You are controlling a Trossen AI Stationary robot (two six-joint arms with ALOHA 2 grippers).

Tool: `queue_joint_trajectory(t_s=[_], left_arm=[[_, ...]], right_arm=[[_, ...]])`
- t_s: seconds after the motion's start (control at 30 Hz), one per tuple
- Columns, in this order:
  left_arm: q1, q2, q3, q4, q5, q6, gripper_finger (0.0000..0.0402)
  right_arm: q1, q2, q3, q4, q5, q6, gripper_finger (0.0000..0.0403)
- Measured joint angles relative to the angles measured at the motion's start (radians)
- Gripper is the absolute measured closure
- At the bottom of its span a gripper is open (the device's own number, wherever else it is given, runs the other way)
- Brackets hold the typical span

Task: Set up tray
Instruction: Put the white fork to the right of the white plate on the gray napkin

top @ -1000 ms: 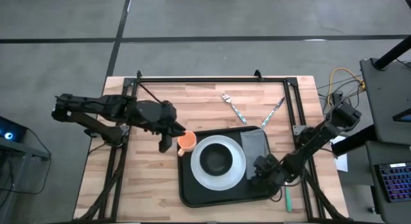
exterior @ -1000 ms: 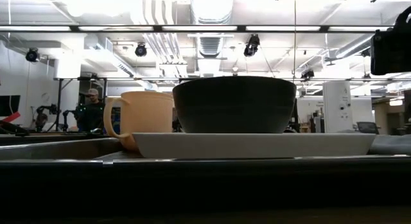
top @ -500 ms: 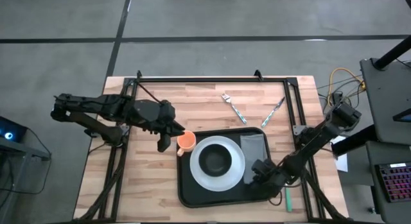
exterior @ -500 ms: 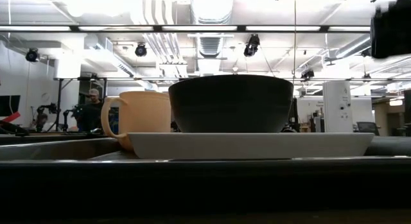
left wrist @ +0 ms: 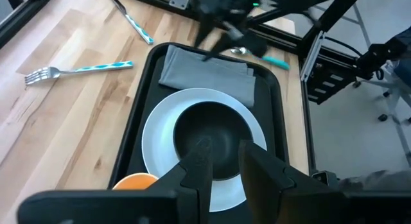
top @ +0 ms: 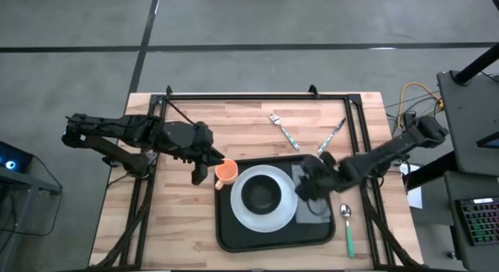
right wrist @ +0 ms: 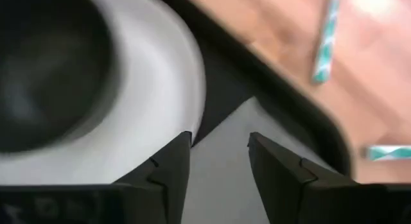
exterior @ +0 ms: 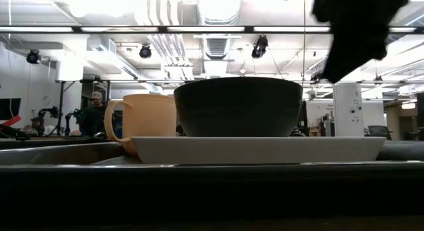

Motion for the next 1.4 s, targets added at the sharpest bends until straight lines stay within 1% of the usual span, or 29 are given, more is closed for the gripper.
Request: queue_joint_trajectory(t_s=[0.07, 0.17, 0.27, 0.33, 0.47, 0.57, 0.67, 0.77, 0.83, 1.03, 1.17, 1.27, 1.4], left_arm=[[0.000, 0.000, 0.000, -0.001, 0.000, -0.017, 0.0343], [0.000, 0.000, -0.012, 0.003, -0.004, -0.015, 0.0343], [0.008, 0.001, -0.042, 0.036, -0.005, -0.013, 0.0343], [0.015, 0.001, -0.071, 0.076, -0.006, -0.012, 0.0343], [0.015, 0.001, -0.131, 0.187, 0.004, -0.011, 0.0343], [0.015, 0.001, -0.158, 0.254, 0.069, -0.006, 0.0343], [0.015, 0.001, -0.168, 0.284, 0.128, -0.006, 0.0343], [0.015, 0.001, -0.168, 0.284, 0.136, -0.013, 0.0343], [0.015, 0.000, -0.163, 0.281, 0.139, -0.014, 0.0343], [0.015, -0.002, -0.162, 0.280, 0.143, -0.014, 0.0343], [0.015, -0.002, -0.162, 0.280, 0.143, -0.013, 0.0343], [0.016, -0.002, -0.162, 0.279, 0.143, -0.009, 0.0343], [0.016, -0.002, -0.162, 0.279, 0.143, -0.008, 0.0343]], right_arm=[[-0.059, -0.007, -0.005, -0.002, 0.001, -0.033, 0.0240], [-0.140, -0.033, -0.005, 0.002, 0.036, -0.099, 0.0222], [-0.235, -0.055, -0.005, 0.036, 0.052, -0.194, 0.0214], [-0.304, -0.061, -0.005, 0.065, 0.043, -0.262, 0.0214], [-0.455, -0.027, -0.005, 0.134, -0.074, -0.378, 0.0218], [-0.558, 0.032, -0.006, 0.177, -0.151, -0.460, 0.0220], [-0.643, 0.098, -0.007, 0.194, -0.184, -0.537, 0.0220], [-0.712, 0.153, -0.007, 0.231, -0.251, -0.596, 0.0214], [-0.737, 0.187, -0.007, 0.252, -0.289, -0.609, 0.0205], [-0.755, 0.270, -0.005, 0.242, -0.332, -0.596, 0.0182], [-0.754, 0.328, -0.005, 0.245, -0.369, -0.597, 0.0179], [-0.754, 0.364, -0.005, 0.244, -0.373, -0.597, 0.0179], [-0.759, 0.378, -0.003, 0.245, -0.367, -0.597, 0.0180]])
